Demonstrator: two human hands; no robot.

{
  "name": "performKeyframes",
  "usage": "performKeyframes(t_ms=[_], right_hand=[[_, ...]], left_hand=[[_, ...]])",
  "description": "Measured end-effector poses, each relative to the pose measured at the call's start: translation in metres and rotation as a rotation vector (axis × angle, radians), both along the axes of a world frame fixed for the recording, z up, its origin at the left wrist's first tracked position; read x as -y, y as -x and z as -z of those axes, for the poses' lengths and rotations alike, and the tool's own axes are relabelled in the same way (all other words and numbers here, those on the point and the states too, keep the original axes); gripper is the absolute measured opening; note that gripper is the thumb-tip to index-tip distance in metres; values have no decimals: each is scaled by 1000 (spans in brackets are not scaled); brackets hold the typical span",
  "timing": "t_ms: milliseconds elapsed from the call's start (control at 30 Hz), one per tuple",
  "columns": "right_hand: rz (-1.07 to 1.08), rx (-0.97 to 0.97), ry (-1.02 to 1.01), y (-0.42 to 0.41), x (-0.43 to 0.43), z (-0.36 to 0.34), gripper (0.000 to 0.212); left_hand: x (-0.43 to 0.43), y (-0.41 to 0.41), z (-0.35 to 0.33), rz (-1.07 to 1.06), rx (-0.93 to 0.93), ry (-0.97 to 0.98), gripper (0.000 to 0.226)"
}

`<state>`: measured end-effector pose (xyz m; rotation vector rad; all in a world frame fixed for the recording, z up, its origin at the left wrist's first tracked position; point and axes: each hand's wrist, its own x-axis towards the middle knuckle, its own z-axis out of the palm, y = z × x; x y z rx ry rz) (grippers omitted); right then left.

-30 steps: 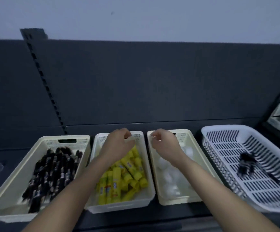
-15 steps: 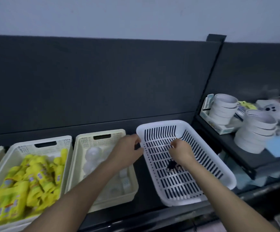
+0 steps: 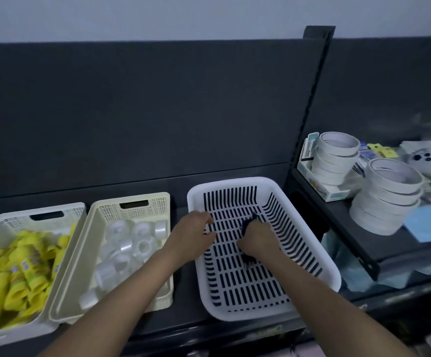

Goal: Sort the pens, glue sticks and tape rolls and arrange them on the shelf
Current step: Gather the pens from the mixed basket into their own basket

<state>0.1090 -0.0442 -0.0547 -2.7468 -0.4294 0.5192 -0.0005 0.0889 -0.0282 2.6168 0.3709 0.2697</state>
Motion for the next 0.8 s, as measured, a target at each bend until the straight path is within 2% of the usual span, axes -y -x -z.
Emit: performKeyframes(t_ms=[33, 100, 133, 167, 200, 233, 267, 333, 500, 633, 800], right_hand=[[-22, -42, 0, -1, -1, 0, 11], [-65, -115, 29, -3, -1, 4, 29], [-84, -133, 33, -4, -1, 4, 29], [-94, -136, 13, -7, -1, 1, 15], [-100, -139, -29, -10, -1, -2, 7], [-71, -164, -103, -14, -2, -4, 19], [-52, -212, -185, -17, -4, -10, 21], [-38, -311, -353, -16, -7, -27, 14], [-112, -364, -663, 4, -28, -67, 14], [-162, -521, -796, 39, -54, -88, 10], [-184, -731, -866, 100, -103, -95, 17]], left_hand=[[-1, 0, 0, 1, -1, 2, 33], [-2, 1, 1, 11, -6, 13, 32], [-2, 1, 0, 11, -4, 22, 32], [-1, 1, -1, 10, 2, 33, 33], [-1, 2, -2, 9, 13, 45, 33], [-1, 4, -3, 9, 28, 55, 33], [-1, 5, -5, 8, 43, 65, 33], [-3, 11, -8, 0, 79, 66, 33], [-22, 35, -20, -27, 148, -12, 33], [-53, 73, -25, -105, 132, -49, 31], [-102, 150, -26, -272, 113, -54, 33]])
